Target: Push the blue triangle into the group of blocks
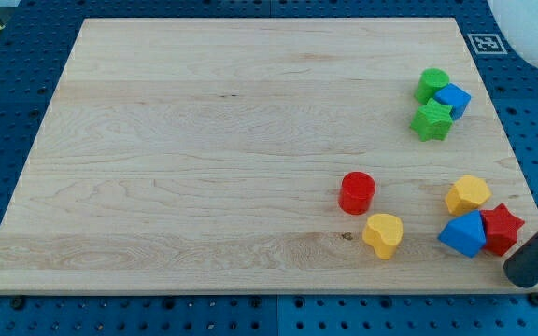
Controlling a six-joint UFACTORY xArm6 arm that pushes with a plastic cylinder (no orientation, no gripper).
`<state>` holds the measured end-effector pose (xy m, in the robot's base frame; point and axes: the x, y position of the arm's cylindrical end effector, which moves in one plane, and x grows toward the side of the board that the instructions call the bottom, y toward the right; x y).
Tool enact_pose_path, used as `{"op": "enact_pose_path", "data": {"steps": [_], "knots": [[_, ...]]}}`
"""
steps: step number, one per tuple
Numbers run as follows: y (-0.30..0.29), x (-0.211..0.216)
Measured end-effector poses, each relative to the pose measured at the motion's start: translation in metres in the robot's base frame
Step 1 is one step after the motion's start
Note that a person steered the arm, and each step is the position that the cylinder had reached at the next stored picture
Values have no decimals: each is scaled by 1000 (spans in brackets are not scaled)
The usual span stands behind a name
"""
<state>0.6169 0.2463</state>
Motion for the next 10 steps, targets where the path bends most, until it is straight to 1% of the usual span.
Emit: {"op": "enact_pose_path", "data": {"steps": [2, 3, 6, 8, 9, 10], "knots": [[-33, -2], [-34, -9], [-43, -46], [-96, -58], [-99, -65], [-97, -58]]}}
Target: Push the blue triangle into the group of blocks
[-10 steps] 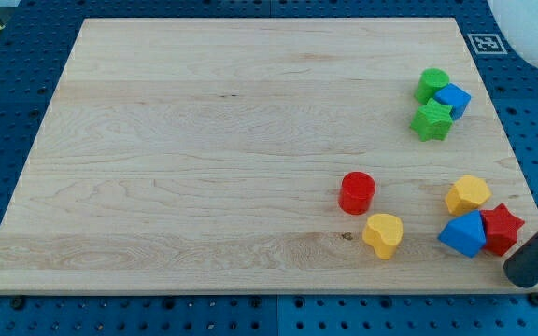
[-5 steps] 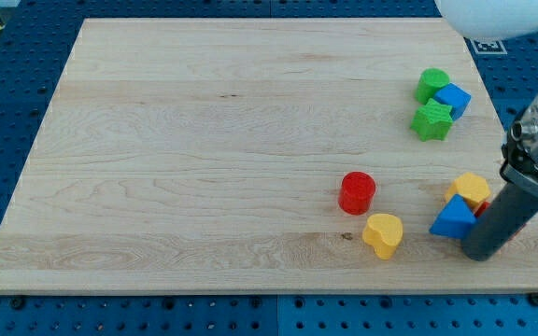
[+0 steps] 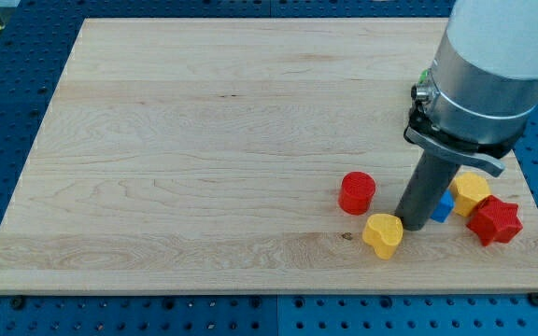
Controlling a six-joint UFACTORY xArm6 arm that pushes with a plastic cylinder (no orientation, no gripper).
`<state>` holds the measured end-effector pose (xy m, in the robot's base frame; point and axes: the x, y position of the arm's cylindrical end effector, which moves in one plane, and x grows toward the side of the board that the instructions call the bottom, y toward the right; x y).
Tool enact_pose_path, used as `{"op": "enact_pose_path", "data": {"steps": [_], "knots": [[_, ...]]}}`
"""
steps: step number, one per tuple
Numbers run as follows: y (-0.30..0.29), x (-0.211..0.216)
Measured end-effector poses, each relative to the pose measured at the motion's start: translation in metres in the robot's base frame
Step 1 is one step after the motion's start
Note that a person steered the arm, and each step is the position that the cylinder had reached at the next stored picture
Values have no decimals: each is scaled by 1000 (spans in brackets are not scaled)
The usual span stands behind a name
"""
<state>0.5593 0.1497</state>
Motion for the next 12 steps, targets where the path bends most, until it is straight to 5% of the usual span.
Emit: {"op": "enact_pose_path", "data": {"steps": [2, 9, 12], "knots": [[29, 8], [29, -129], [-29, -158]]}}
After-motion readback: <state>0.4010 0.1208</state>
